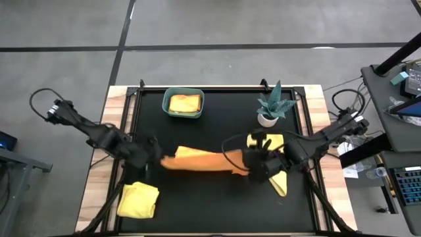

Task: Fold microfiber towels
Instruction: Fold the orange microfiber cloth

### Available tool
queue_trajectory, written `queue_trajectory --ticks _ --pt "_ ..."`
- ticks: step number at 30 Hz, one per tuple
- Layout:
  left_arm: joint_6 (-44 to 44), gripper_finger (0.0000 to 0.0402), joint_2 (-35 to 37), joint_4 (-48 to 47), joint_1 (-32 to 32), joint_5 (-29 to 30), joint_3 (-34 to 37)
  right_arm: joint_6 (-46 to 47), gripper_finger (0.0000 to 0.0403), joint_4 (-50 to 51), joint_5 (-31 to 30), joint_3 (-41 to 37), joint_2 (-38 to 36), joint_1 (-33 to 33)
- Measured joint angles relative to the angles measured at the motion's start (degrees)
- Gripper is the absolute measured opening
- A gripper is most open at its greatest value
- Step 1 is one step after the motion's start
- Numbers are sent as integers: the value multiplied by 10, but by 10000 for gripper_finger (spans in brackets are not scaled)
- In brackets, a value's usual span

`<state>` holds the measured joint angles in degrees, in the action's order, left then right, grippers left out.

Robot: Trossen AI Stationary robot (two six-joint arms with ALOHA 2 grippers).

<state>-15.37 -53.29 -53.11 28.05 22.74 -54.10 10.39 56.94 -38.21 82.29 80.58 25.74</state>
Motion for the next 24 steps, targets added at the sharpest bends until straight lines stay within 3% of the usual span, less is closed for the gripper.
queue_trajectory --ticks 4,9,15,18,20,24 --pt "44 0 58 16 -28 122 -11 -78 8 -2 -78 18 0 -43" --pt "155 0 105 75 -67 183 -25 -171 8 -5 -114 47 0 -110" --pt "236 0 132 81 -118 188 -64 -252 8 -6 -112 112 -3 -176" --pt "260 0 137 78 -127 189 -74 -249 8 -2 -59 142 -4 -194" --pt "264 0 137 58 -127 167 -74 -229 8 0 -12 146 -4 -198" --pt "227 0 139 7 -127 103 -52 -194 8 15 21 126 -3 -188"
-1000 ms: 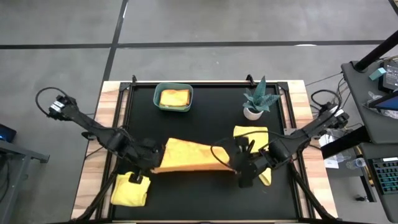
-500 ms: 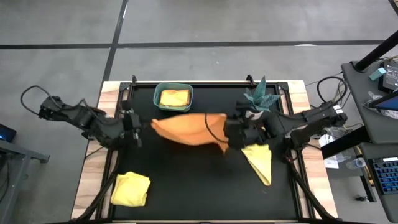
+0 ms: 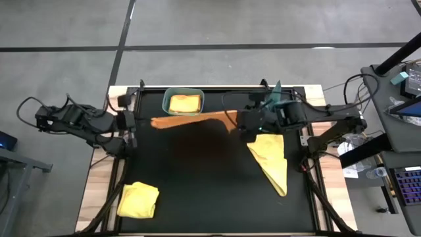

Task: Fold microfiber towels
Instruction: Fold the orange microfiber cloth

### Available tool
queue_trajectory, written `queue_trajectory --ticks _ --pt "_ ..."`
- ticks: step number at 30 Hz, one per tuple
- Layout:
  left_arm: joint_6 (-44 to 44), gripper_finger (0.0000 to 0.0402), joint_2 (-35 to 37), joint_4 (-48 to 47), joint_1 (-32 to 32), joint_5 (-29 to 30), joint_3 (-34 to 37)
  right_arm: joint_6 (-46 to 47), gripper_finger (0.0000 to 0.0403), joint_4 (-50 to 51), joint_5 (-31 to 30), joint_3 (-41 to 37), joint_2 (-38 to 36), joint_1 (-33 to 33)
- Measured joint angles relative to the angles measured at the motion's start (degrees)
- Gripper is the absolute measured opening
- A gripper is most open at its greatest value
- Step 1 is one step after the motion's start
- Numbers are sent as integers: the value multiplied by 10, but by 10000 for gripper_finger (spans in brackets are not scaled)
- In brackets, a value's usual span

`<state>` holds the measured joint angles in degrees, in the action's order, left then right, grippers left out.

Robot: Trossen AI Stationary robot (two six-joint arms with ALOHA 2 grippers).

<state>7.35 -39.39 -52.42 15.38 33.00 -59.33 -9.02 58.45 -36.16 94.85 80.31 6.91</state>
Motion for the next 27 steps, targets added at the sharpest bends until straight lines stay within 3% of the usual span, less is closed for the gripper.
queue_trajectory --ticks 3,9,16,24,27 --pt "-61 0 8 -12 0 -54 33 27 8 4 56 -37 1 12" --pt "-152 0 -1 -6 1 -237 114 97 8 -40 155 -125 1 64" --pt "-242 0 -41 17 12 -362 179 158 8 -158 241 -206 1 132" --pt "-296 0 -120 130 45 -484 224 250 8 -255 261 -280 8 178" --pt "-309 0 -160 165 60 -499 233 279 8 -289 274 -305 10 187"
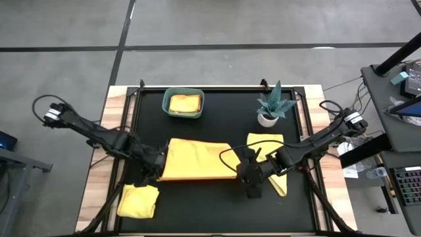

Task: Fold microfiber towels
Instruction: Fold the orange microfiber cloth

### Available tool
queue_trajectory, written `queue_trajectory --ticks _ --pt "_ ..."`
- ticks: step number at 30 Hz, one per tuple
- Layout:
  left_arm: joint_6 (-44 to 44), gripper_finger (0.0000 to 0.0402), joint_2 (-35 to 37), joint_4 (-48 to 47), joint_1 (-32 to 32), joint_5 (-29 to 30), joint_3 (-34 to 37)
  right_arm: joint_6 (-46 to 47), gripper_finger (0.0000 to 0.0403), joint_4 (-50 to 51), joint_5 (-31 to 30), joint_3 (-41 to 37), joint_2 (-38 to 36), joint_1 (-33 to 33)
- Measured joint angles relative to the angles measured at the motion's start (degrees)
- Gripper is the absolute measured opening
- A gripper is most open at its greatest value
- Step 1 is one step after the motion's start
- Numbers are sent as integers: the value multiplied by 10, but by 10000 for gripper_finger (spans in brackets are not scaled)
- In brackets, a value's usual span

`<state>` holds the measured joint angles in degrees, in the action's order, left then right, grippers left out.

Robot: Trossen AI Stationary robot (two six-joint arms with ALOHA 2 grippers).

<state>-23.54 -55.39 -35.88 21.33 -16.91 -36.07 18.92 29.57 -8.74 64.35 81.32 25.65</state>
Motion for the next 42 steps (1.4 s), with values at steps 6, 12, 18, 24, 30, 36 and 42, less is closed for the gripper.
queue_trajectory --ticks 6,12,18,24,30,36,42 --pt "-17 0 -76 41 20 -17 -4 60 8 -102 94 -45 14 0" --pt "-17 19 -136 89 27 -39 -4 113 10 -135 126 -67 35 0" --pt "-21 98 -170 80 28 -43 -4 163 47 -137 153 -68 61 0" --pt "52 158 -164 39 21 -56 -20 165 108 -114 182 -65 50 -2" --pt "129 163 -156 63 -11 57 -30 132 140 -20 84 -43 25 -9" --pt "204 163 -160 190 -57 178 -6 100 125 19 -34 -51 20 -31" --pt "210 163 -164 300 -95 240 31 98 104 13 -97 -91 23 -77"
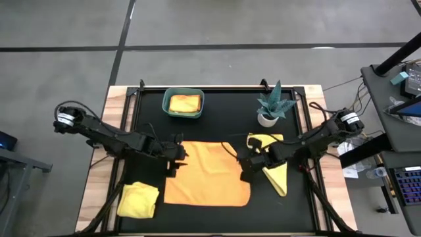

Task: Fold microfiber towels
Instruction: Fold the orange microfiber cloth

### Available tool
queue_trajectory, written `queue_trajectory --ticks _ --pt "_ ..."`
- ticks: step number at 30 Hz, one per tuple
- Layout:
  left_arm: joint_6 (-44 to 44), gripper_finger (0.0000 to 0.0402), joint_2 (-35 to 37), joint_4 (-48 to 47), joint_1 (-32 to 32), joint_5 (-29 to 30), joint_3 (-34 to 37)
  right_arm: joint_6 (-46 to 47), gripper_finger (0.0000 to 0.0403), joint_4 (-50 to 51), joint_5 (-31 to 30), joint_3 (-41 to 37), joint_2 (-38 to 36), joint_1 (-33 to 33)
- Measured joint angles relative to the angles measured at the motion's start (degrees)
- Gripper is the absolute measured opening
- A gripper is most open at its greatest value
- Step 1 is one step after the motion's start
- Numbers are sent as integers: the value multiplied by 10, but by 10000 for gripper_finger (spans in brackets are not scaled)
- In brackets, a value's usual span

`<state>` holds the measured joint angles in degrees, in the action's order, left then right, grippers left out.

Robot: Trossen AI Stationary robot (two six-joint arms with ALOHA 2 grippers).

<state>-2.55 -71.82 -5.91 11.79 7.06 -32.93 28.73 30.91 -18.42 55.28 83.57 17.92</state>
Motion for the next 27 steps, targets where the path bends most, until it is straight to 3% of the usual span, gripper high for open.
queue_trajectory --ticks 4,18,22,27 --pt "-18 163 -23 44 -6 8 29 -8 90 -36 -31 -32 0 -29" --pt "-59 163 -119 64 -7 10 36 -63 19 -229 -24 -113 1 -88" --pt "-71 163 -132 65 -9 10 37 -45 31 -235 13 -114 1 -97" --pt "-73 163 -135 64 -9 10 38 -17 77 -240 23 -115 11 -102"
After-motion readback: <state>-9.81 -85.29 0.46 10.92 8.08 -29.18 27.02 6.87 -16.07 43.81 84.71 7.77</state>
